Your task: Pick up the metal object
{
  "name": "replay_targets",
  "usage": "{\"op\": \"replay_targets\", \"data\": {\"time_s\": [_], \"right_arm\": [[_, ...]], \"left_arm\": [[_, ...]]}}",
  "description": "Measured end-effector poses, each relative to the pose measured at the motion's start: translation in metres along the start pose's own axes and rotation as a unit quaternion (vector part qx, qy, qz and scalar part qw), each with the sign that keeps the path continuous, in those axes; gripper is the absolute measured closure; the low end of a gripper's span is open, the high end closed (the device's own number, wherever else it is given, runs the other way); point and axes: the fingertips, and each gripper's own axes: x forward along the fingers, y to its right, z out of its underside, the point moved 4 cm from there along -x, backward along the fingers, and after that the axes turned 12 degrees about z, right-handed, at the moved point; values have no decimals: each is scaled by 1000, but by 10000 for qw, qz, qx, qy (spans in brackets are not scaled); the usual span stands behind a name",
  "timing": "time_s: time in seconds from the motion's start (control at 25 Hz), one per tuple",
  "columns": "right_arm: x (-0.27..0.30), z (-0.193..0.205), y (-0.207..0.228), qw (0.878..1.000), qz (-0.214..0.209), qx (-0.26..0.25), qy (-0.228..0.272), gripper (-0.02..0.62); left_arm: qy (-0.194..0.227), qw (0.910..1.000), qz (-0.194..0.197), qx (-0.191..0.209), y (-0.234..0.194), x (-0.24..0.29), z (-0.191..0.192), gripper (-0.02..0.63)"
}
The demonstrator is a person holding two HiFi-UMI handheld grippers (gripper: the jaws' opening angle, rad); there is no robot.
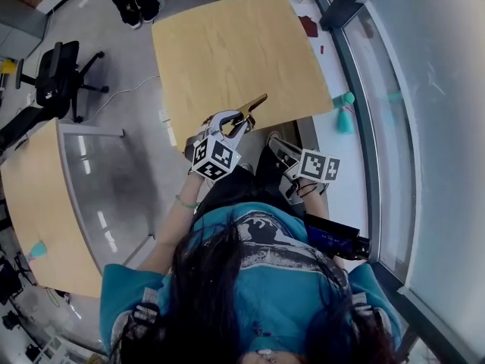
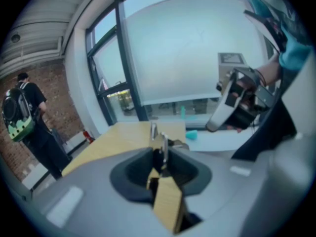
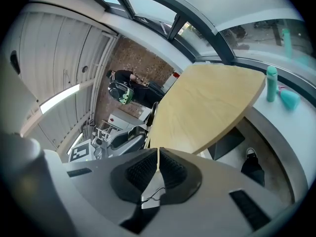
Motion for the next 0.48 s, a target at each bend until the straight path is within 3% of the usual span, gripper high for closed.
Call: {"op": "replay_targets", "data": {"time_s": [0.48], "right_arm": [[-32, 50, -5, 9993, 294, -176, -150, 575]], "left_arm": [[78, 9988, -69, -472, 58, -39, 28, 518]]}}
